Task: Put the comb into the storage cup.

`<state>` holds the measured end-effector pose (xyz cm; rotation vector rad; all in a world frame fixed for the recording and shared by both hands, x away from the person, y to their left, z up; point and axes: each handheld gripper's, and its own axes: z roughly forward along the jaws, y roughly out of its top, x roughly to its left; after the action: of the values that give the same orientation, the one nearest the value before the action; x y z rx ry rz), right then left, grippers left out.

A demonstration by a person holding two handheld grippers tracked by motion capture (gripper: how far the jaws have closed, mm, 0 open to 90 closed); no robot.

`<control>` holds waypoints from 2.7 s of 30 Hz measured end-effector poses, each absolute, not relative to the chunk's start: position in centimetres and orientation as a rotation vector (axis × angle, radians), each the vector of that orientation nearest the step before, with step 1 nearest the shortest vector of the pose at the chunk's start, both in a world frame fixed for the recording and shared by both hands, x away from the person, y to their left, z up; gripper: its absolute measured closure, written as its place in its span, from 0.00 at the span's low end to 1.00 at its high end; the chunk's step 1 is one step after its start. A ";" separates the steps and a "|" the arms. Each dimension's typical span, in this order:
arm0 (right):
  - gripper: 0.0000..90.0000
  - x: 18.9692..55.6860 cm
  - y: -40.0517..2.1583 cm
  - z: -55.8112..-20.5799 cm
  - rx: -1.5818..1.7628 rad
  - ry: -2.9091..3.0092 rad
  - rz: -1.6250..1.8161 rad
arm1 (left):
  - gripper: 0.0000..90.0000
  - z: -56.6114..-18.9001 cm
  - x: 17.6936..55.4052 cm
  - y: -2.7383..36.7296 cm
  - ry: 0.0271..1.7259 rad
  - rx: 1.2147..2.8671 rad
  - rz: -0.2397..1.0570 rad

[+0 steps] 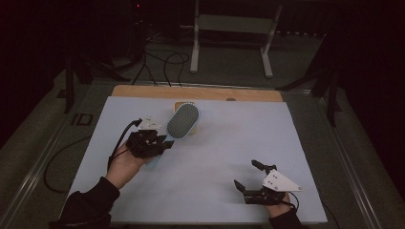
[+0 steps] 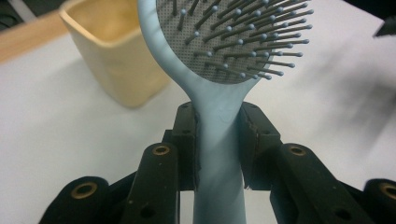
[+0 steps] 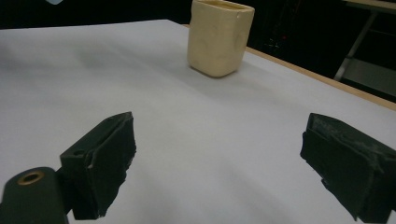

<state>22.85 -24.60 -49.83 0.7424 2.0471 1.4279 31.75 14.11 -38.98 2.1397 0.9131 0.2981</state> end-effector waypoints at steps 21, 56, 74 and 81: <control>0.11 22.9 -24.6 -49.8 0.740 2.051 1.430 | 0.79 -36.3 33.6 13.8 0.898 1.990 0.348; 0.11 22.9 -24.7 -49.7 0.745 2.050 1.437 | 0.79 -33.3 38.1 11.8 0.854 1.772 0.408; 0.11 22.9 -24.9 -49.8 0.750 2.046 1.447 | 0.79 -34.5 41.8 10.9 0.803 1.648 0.448; 0.11 23.0 -24.9 -49.9 0.753 2.047 1.451 | 0.79 -35.3 43.0 10.4 0.795 1.620 0.469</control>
<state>22.98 -24.91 -49.88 0.7527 2.0475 1.4506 42.96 10.40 -35.30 1.6199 0.7951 0.4695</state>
